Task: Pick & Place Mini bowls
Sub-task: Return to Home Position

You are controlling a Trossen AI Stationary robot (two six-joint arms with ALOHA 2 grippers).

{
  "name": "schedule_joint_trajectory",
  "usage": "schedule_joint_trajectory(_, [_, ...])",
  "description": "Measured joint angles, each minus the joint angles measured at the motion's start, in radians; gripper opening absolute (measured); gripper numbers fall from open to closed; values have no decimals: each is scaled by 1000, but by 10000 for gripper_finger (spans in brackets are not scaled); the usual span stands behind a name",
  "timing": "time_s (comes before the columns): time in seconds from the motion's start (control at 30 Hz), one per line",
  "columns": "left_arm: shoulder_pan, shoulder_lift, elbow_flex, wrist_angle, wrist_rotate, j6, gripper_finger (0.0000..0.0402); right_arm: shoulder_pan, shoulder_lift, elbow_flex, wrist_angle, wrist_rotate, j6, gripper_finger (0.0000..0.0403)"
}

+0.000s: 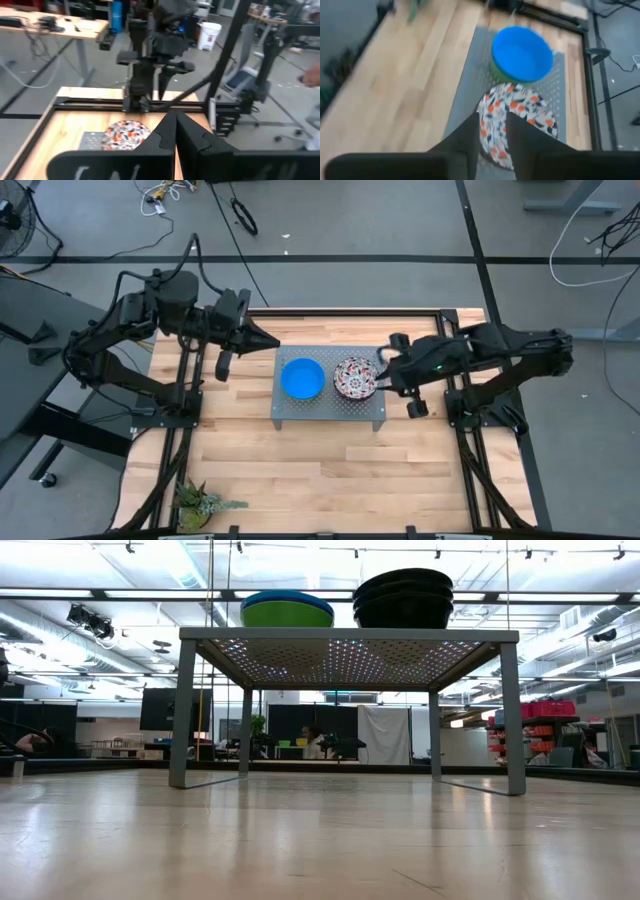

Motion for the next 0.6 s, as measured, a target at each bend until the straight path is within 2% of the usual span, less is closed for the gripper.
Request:
schedule_joint_trajectory(0.1, [-17,0,-2,11,-56,16,4,0,-29,0,48,27,83,67])
schedule_joint_trajectory(0.27, [-60,1,-46,78,-87,52,4,21,-71,0,100,120,145,7])
schedule_joint_trajectory(0.47, [-123,1,-115,159,-186,84,3,55,-92,-5,127,249,202,5])
schedule_joint_trajectory(0.6, [-159,-2,-172,231,-215,97,2,73,-114,-76,214,291,218,4])
